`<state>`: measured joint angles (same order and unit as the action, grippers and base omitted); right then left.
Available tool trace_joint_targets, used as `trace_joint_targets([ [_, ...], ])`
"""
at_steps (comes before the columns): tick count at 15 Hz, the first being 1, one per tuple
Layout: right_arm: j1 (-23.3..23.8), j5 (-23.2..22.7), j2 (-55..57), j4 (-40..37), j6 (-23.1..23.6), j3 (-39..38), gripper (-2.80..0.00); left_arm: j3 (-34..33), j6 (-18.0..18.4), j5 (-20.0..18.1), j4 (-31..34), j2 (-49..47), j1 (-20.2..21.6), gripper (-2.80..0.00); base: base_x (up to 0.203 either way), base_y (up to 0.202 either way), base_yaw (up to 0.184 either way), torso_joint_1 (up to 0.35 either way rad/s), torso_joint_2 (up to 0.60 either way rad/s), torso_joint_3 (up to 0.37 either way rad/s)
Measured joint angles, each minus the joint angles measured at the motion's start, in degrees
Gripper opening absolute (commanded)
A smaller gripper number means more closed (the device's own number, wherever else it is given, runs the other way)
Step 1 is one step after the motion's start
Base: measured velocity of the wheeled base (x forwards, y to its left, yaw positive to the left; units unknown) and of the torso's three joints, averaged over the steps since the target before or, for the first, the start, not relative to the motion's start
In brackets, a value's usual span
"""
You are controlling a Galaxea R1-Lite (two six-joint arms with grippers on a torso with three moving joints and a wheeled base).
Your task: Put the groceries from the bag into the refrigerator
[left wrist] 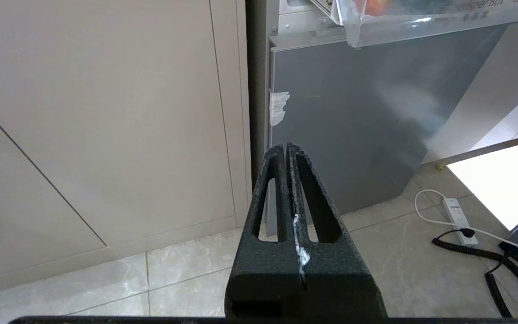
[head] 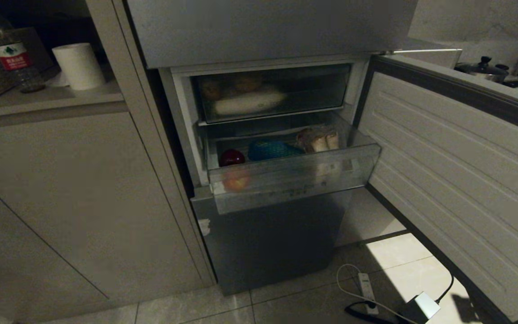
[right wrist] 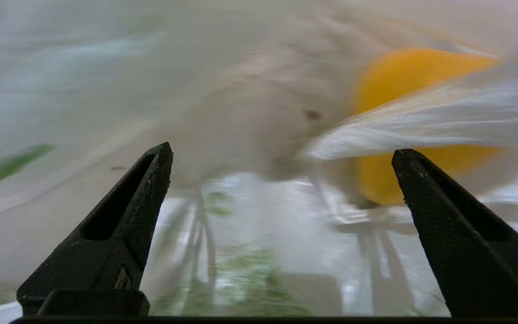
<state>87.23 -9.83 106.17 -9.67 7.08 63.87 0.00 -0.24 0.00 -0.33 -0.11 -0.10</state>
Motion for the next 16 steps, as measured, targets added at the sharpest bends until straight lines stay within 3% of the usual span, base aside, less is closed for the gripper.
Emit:
trace_joint_targets([
  [4, -3.4, 0.0, 0.0, 0.1, -0.1, 0.5, 0.00, 0.0, 0.0, 0.0, 0.0, 0.0, 0.0, -2.80, 0.000, 0.000, 0.000, 0.000, 0.00, 0.000],
  [16, -3.6, 2.8, 8.2, 1.4, -2.9, 8.2, 0.00, 0.0, 0.0, 0.0, 0.0, 0.0, 0.0, -2.80, 0.000, 0.000, 0.000, 0.000, 0.00, 0.000],
])
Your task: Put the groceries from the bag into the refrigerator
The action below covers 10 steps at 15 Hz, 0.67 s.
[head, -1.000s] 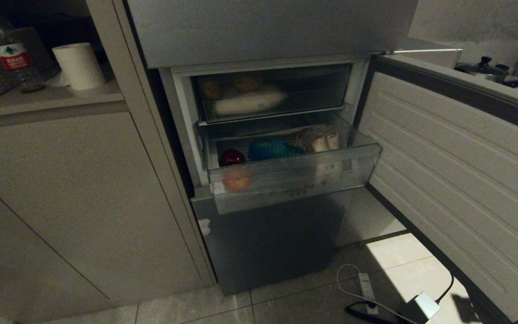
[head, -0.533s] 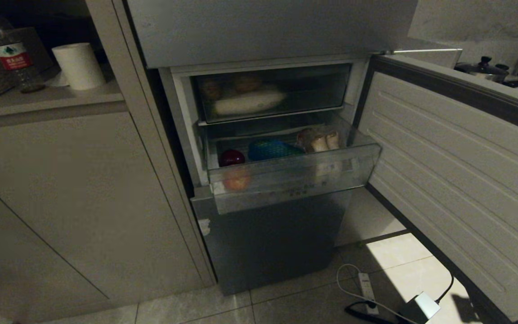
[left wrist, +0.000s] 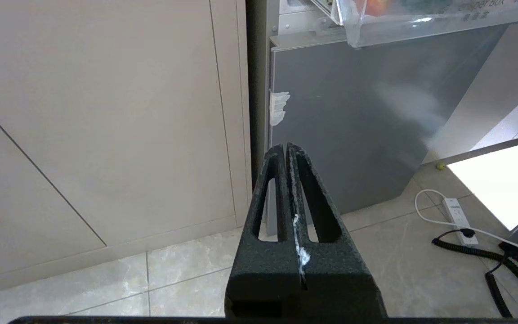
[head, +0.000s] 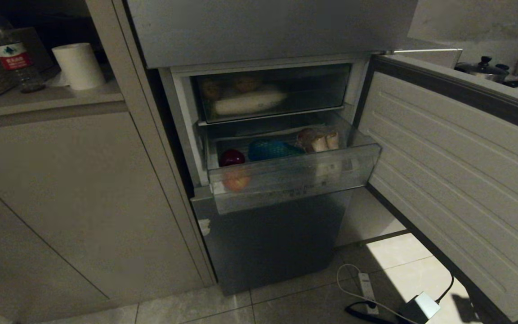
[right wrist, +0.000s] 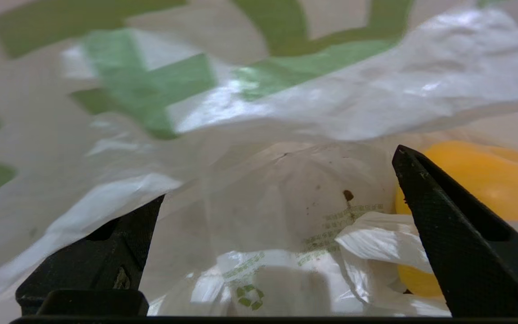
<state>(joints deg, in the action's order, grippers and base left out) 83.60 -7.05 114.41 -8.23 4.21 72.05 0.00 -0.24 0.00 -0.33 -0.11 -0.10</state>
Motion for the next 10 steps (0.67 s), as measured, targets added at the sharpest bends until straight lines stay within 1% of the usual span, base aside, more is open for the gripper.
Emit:
trace_joint_targets([
  [3, 1.1, 0.8, -0.5, 0.0, 0.0, 0.1, 0.00, 0.0, 0.0, 0.0, 0.0, 0.0, 0.0, -2.80, 0.000, 0.000, 0.000, 0.000, 0.00, 0.000],
  [5, 2.2, 2.3, -1.0, -0.1, -0.1, -0.2, 0.00, 0.0, 0.0, 0.0, 0.0, 0.0, 0.0, -2.80, 0.000, 0.000, 0.000, 0.000, 0.00, 0.000],
  [10, 5.3, 2.7, -2.6, -0.3, 0.0, -1.2, 0.00, 0.0, 0.0, 0.0, 0.0, 0.0, 0.0, -2.80, 0.000, 0.000, 0.000, 0.000, 0.00, 0.000],
])
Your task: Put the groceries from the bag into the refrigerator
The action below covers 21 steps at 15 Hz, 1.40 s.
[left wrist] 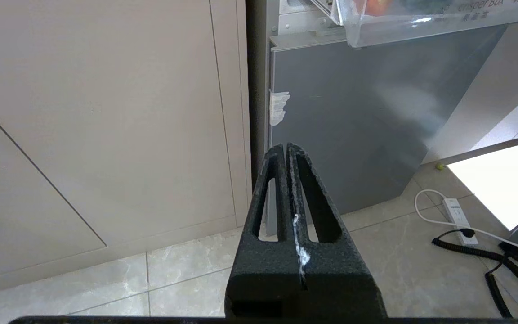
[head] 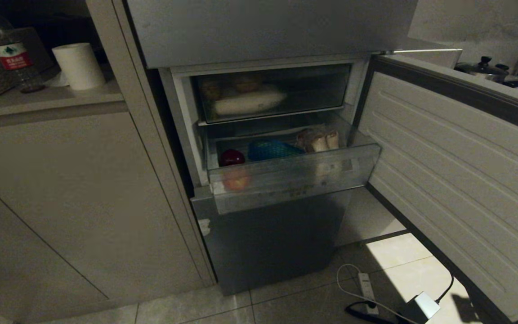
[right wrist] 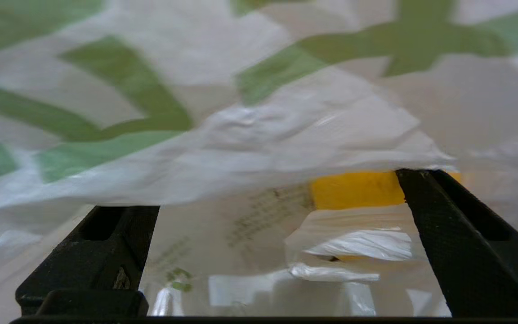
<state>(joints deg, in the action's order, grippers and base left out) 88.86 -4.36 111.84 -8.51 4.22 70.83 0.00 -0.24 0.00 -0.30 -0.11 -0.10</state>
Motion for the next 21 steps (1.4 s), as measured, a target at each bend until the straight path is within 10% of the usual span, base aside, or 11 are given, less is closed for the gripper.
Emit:
trace_joint_targets([
  [21, 5.5, 0.8, 2.8, 0.2, 0.6, -2.3, 0.00, 0.0, 0.0, 0.0, 0.0, 0.0, 0.0, -2.80, 0.000, 0.000, 0.000, 0.000, 0.00, 0.000],
])
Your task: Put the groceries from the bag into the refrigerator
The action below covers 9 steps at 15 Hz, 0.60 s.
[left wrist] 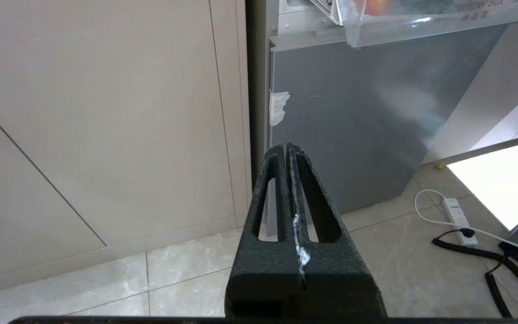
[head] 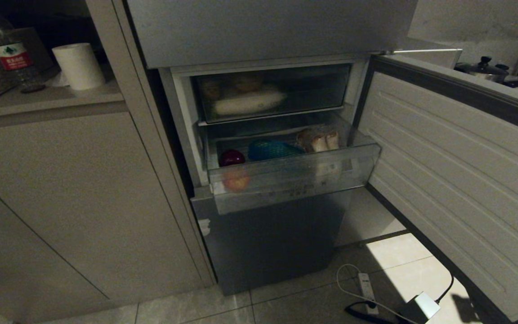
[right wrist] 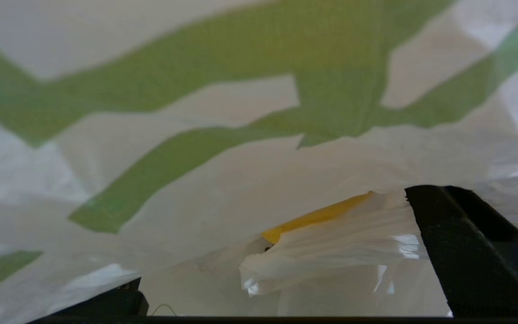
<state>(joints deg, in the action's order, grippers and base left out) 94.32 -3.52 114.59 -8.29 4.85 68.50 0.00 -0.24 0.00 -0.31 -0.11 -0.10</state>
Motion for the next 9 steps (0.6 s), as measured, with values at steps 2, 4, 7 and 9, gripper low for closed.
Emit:
trace_joint_targets([
  [2, 0.0, -0.2, 0.5, 0.0, 0.0, 0.0, 0.00, 0.0, 0.0, 0.0, 0.0, 0.0, 0.0, -2.80, 0.000, 0.000, 0.000, 0.000, 0.00, 0.000],
  [4, -0.1, -0.5, 0.9, 0.0, 0.0, 0.0, 0.00, 0.0, 0.0, 0.0, 0.0, 0.0, 0.0, -2.80, 0.000, 0.000, 0.000, 0.000, 0.00, 0.000],
  [7, -0.3, -0.9, 1.4, 0.1, 0.0, 0.0, 0.00, 0.0, 0.0, 0.0, 0.0, 0.0, 0.0, -2.80, 0.000, 0.000, 0.000, 0.000, 0.00, 0.000],
  [9, -0.3, -0.9, 1.8, 0.1, 0.0, 0.0, 0.00, 0.0, 0.0, 0.0, 0.0, 0.0, 0.0, -2.80, 0.000, 0.000, 0.000, 0.000, 0.00, 0.000],
])
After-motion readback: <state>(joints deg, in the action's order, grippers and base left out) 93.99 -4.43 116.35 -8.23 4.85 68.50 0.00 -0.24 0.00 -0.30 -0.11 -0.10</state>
